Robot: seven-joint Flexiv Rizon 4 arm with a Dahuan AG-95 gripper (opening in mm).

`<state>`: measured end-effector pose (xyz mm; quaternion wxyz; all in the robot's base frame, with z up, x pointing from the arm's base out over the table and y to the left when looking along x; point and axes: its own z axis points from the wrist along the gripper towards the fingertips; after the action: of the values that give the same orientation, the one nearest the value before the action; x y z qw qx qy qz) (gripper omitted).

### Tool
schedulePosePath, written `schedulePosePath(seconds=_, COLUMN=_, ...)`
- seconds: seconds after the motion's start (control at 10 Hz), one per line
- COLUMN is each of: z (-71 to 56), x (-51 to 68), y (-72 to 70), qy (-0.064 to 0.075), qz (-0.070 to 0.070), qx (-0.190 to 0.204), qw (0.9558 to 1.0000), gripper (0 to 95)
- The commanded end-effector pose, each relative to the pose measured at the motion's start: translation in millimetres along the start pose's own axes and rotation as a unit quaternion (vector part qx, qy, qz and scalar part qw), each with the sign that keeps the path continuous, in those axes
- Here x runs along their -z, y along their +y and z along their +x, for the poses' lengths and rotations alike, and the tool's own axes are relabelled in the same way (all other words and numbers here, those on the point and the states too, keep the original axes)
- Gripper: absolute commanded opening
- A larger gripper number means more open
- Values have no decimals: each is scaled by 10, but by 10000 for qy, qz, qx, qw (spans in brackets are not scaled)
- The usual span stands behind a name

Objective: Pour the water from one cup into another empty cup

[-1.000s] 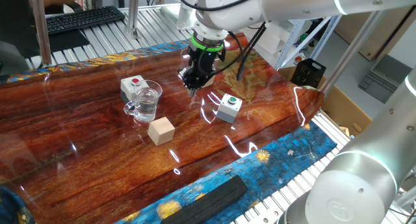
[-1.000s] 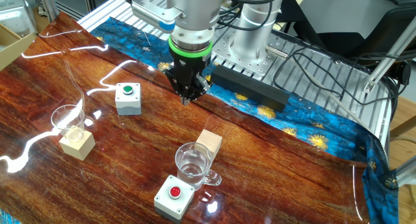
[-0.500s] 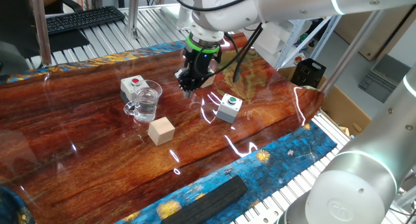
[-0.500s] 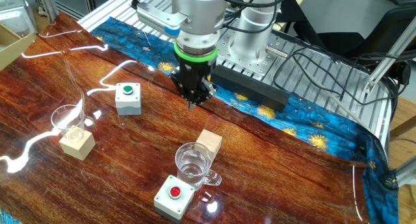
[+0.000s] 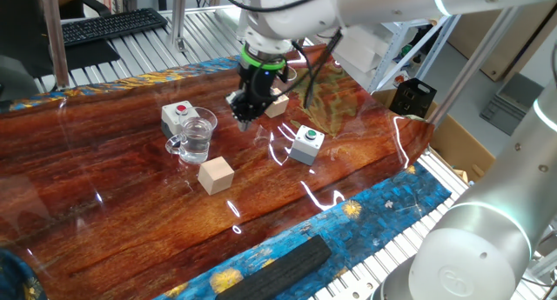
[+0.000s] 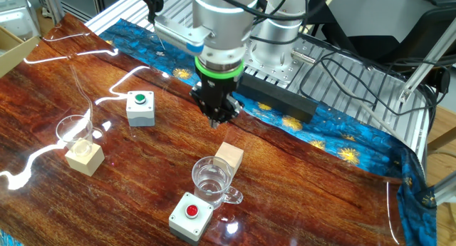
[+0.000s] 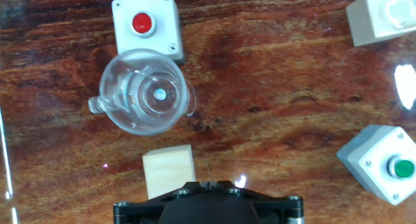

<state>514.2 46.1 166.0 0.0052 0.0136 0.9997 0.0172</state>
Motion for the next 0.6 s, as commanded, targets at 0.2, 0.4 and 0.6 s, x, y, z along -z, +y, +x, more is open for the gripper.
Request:
schedulePosePath(seconds=0.2, z=-92, x=10, y=112, qy=10, qz=63, qx=14, qw=10000, gripper=0)
schedulePosePath(seconds=0.4, z=-125, x=-15, y=167, qy=8, qz=124, qx=-25, qw=9999, gripper=380)
schedulePosePath(seconds=0.6, z=-173, x=-28, y=212, qy=56, qz=114, qx=-89, qw=9999, gripper=570)
